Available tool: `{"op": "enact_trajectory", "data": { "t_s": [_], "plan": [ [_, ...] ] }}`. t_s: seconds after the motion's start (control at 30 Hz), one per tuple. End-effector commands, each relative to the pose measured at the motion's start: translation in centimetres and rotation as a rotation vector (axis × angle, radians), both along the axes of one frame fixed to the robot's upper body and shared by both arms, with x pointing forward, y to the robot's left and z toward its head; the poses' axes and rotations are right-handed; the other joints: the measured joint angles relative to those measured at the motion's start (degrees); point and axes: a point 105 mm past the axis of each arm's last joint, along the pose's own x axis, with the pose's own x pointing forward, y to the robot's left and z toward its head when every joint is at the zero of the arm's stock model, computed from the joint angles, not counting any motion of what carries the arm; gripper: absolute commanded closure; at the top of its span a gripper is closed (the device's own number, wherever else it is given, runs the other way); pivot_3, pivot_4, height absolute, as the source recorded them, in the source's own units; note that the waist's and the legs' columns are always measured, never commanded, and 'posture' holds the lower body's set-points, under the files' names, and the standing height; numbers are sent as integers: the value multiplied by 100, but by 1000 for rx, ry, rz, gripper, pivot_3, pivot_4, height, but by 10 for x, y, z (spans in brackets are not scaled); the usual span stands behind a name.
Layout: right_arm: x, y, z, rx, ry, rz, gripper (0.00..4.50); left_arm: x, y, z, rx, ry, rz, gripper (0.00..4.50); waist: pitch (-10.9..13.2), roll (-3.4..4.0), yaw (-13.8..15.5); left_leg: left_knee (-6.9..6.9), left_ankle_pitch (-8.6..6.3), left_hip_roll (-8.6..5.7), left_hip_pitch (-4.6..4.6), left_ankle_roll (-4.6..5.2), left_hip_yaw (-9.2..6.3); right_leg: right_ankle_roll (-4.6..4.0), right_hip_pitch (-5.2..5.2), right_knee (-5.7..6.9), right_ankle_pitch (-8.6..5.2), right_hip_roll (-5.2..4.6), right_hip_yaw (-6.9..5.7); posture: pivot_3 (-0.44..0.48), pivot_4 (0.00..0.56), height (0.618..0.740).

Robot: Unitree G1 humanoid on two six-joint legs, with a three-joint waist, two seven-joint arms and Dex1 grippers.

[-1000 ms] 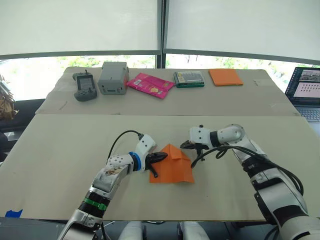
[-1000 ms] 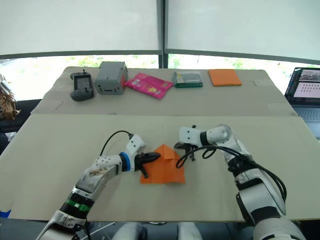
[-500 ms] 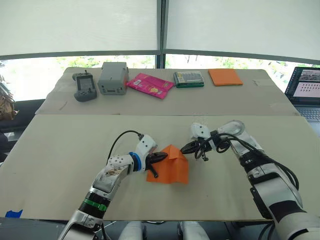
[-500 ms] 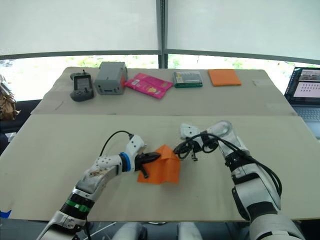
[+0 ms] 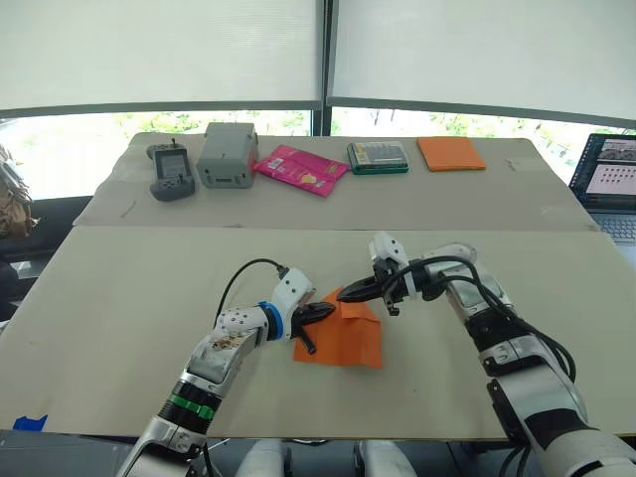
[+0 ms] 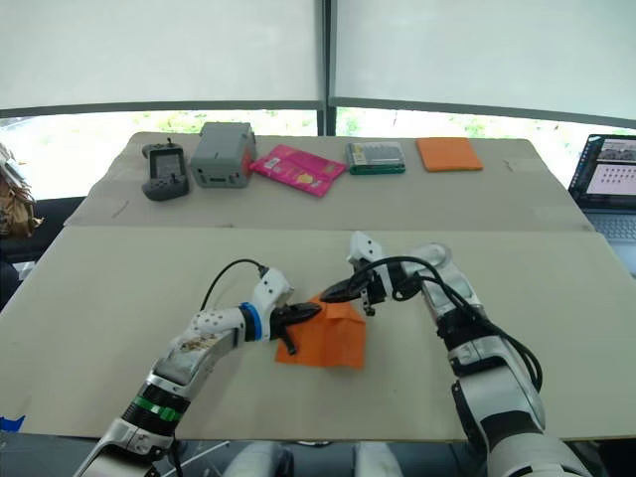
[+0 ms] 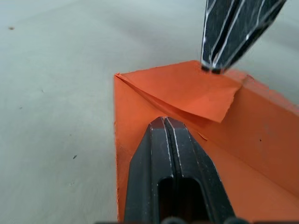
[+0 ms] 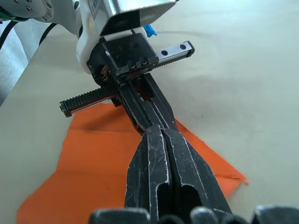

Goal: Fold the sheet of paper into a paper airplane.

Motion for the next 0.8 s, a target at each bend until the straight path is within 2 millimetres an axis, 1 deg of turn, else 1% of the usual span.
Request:
{"op": "enact_trajectory", "data": {
  "t_s": [0.03,0.13,0.23,0.3,0.37,0.53,0.67,0.8],
  "plan": [
    [6,1,9,30,-61,-45,4500,-6,6,-26,66,84,15,4473,0,0,-2,0,0,0,0,0,0,0,0,0,0,0,0,0,150,740],
    [21,-14,16,2,-145,-126,4500,-6,6,-26,74,79,5,4473,0,0,4,0,0,0,0,0,0,0,0,0,0,2,-3,0,150,740],
    [30,-26,23,-43,-211,-161,4500,-6,6,-26,76,78,3,4473,0,0,8,1,0,-4,-1,0,2,0,1,-2,0,0,-4,0,150,740],
    [31,-37,19,-135,-253,-144,4500,-6,6,-26,77,78,-1,4473,0,0,5,1,0,-5,0,0,3,0,1,-3,0,-1,-4,0,150,740],
    [29,-43,12,-203,-263,-111,4500,-6,5,-25,78,76,-6,4473,0,0,3,0,0,-5,0,0,5,0,1,-3,0,2,-4,0,150,740],
    [21,-41,-3,-266,-251,-26,4500,-6,3,-25,82,69,-15,4473,0,0,-3,1,1,-1,3,1,6,1,5,-2,0,11,-3,0,150,740],
    [21,-37,-17,-321,-272,9,4500,-5,3,-24,82,68,-17,4473,0,0,6,3,1,-2,2,1,5,1,5,-2,0,9,-3,0,150,740],
    [18,-36,-19,-312,-234,40,4500,-5,3,-24,83,68,-14,4473,0,0,2,4,1,-1,8,1,7,1,11,-3,0,8,-3,0,150,740]
  ]
}}
